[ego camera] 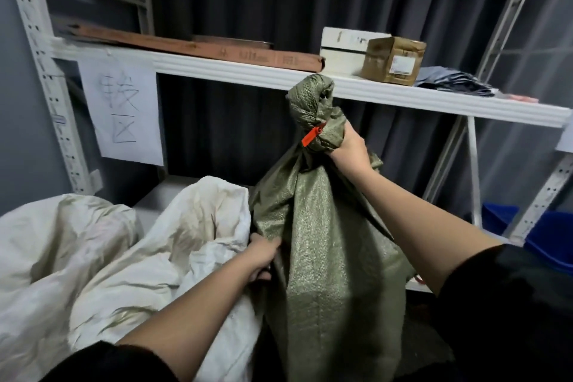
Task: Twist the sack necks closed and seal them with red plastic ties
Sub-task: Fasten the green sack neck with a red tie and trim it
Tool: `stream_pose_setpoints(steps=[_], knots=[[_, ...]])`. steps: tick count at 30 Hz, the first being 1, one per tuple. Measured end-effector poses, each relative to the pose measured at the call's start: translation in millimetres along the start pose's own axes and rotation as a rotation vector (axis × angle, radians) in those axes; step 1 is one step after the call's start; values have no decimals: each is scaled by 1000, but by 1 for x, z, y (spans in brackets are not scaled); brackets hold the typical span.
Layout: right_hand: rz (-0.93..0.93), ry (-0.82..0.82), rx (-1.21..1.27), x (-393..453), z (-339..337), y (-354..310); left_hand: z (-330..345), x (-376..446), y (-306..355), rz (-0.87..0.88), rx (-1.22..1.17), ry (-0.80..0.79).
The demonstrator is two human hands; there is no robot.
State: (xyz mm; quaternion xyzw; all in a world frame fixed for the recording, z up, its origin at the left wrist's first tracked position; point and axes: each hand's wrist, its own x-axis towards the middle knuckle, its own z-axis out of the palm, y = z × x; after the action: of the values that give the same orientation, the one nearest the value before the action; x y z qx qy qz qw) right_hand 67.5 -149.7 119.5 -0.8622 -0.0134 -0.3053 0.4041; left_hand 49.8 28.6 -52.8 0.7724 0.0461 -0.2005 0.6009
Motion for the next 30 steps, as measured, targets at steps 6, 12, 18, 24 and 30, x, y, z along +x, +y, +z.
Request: stream_pose_setpoints(steps=[6, 12, 18, 24, 30], knots=[[-69, -13, -68, 78, 35, 41, 8, 90, 41, -14, -50, 89], [-137, -29, -147, 145, 101, 80, -7, 185, 78, -134, -188, 93], [-168, 23, -145, 194, 180, 94, -52, 244, 112, -118, -206, 89], [-199, -4, 9, 208, 258, 83, -120, 269, 115, -84, -186, 226], [-143, -126, 124, 207, 327, 65, -187, 282, 92, -98, -269, 301]])
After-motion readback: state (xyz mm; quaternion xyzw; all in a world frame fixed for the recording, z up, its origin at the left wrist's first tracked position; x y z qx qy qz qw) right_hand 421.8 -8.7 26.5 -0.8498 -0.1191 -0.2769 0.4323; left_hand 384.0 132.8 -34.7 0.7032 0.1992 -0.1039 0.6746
